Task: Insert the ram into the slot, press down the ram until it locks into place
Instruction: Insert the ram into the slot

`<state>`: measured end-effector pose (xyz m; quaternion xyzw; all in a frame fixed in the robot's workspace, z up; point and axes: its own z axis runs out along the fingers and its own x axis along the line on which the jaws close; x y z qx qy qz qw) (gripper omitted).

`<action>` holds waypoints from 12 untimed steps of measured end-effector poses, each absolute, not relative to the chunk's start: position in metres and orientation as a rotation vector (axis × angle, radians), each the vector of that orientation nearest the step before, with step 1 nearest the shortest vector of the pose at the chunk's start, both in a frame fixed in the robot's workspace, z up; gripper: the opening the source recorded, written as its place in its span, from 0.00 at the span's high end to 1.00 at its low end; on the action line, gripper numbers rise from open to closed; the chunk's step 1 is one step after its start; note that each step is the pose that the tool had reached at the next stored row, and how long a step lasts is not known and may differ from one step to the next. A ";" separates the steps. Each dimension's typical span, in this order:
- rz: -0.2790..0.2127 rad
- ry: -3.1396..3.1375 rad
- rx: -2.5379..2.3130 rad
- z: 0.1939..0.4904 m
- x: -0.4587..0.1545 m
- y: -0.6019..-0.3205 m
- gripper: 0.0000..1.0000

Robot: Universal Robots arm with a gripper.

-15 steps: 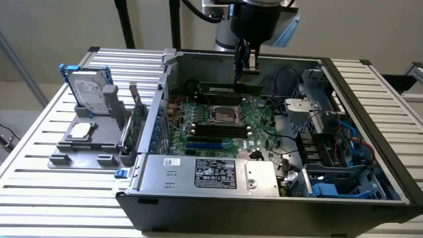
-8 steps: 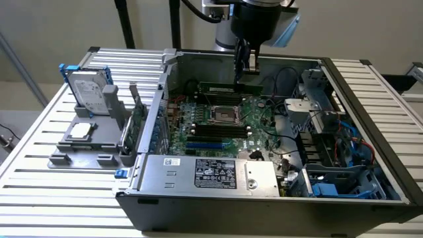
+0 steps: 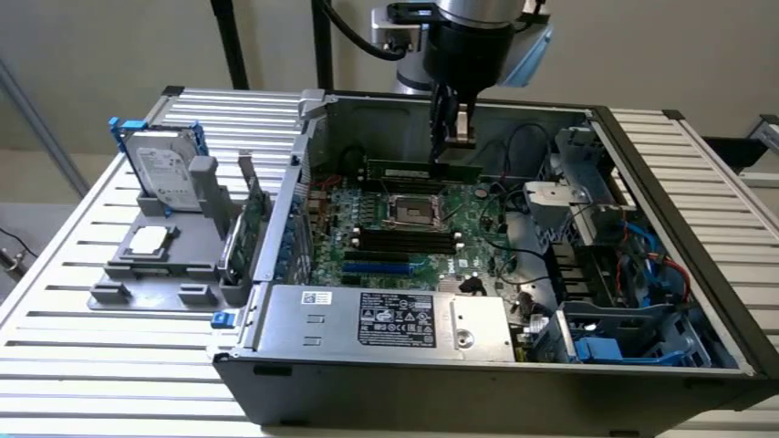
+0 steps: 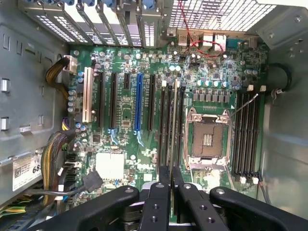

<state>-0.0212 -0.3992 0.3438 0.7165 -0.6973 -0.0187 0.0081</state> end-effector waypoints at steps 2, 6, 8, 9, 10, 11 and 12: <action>-0.059 -2.180 2.239 0.340 -0.021 -0.399 0.87; -0.059 -2.179 2.239 0.333 -0.023 -0.399 0.87; -0.059 -2.179 2.240 0.329 -0.024 -0.399 0.87; -0.059 -2.179 2.240 0.327 -0.025 -0.399 0.87; -0.059 -2.178 2.241 0.326 -0.026 -0.399 0.87; -0.059 -2.178 2.241 0.324 -0.027 -0.399 0.87; -0.059 -2.177 2.241 0.322 -0.027 -0.399 0.87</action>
